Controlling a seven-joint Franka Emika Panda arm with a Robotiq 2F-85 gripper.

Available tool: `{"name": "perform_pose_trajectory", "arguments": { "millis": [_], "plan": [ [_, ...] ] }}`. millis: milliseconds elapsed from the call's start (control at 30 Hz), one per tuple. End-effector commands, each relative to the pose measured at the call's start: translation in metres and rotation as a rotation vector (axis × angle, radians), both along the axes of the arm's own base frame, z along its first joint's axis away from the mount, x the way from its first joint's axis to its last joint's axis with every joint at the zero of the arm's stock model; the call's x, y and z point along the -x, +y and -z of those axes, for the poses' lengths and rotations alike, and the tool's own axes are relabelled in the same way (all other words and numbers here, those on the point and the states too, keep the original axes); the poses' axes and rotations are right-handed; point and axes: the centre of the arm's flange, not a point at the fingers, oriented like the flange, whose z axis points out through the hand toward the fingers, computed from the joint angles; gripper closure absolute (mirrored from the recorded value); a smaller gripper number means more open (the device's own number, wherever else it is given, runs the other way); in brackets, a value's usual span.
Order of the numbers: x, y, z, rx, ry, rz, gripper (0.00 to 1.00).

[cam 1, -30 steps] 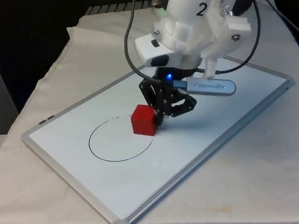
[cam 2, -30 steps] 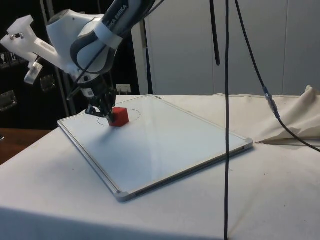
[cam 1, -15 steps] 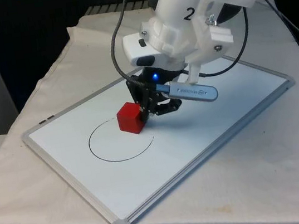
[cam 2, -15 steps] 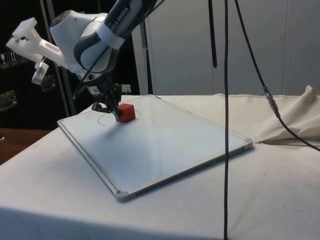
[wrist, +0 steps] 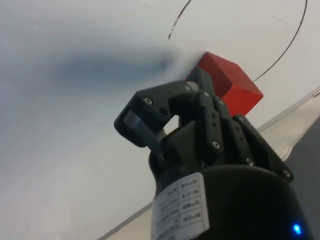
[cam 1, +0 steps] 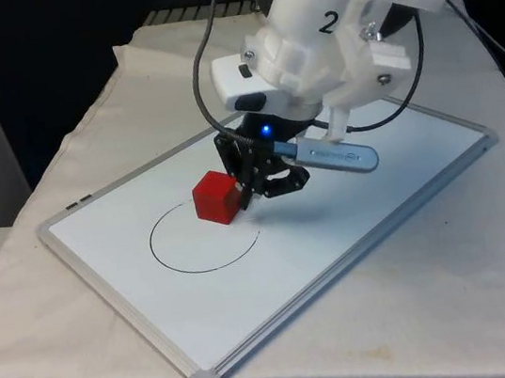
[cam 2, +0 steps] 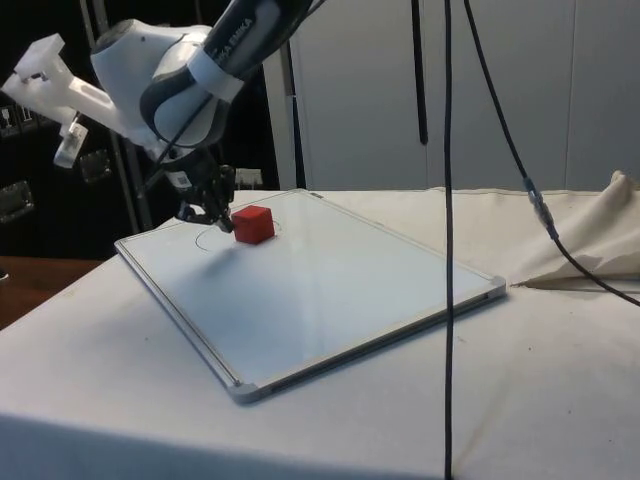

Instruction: Push the cube into the marked area.

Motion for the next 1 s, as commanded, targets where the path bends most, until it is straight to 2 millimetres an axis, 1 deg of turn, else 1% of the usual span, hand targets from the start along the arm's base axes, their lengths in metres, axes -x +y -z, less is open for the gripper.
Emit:
{"name": "perform_pose_trajectory", "arguments": {
  "millis": [0,233,267,300,367,400,533,567,600,700,767,800,833,900,967],
  "plan": [
    [-0.003,0.003,0.000,0.001,-0.004,-0.007,1.00],
    [-0.011,0.027,-0.016,0.012,-0.032,-0.026,1.00],
    [-0.011,0.023,-0.012,0.008,-0.031,-0.026,1.00],
    [-0.013,0.031,-0.022,0.016,-0.036,-0.027,1.00],
    [-0.013,0.034,-0.024,0.019,-0.038,-0.029,1.00],
    [-0.014,0.039,-0.031,0.023,-0.041,-0.031,1.00],
    [-0.016,0.048,-0.043,0.031,-0.046,-0.043,1.00],
    [-0.016,0.046,-0.039,0.029,-0.044,-0.042,1.00],
    [-0.016,0.053,-0.049,0.036,-0.050,-0.050,1.00],
    [-0.016,0.059,-0.057,0.041,-0.055,-0.058,1.00],
    [-0.016,0.066,-0.066,0.046,-0.062,-0.068,1.00],
    [-0.016,0.067,-0.068,0.049,-0.064,-0.071,1.00],
    [-0.017,0.064,-0.064,0.046,-0.061,-0.068,1.00],
    [-0.016,0.071,-0.076,0.052,-0.069,-0.078,1.00],
    [-0.016,0.073,-0.082,0.058,-0.072,-0.083,1.00]
  ]
}}
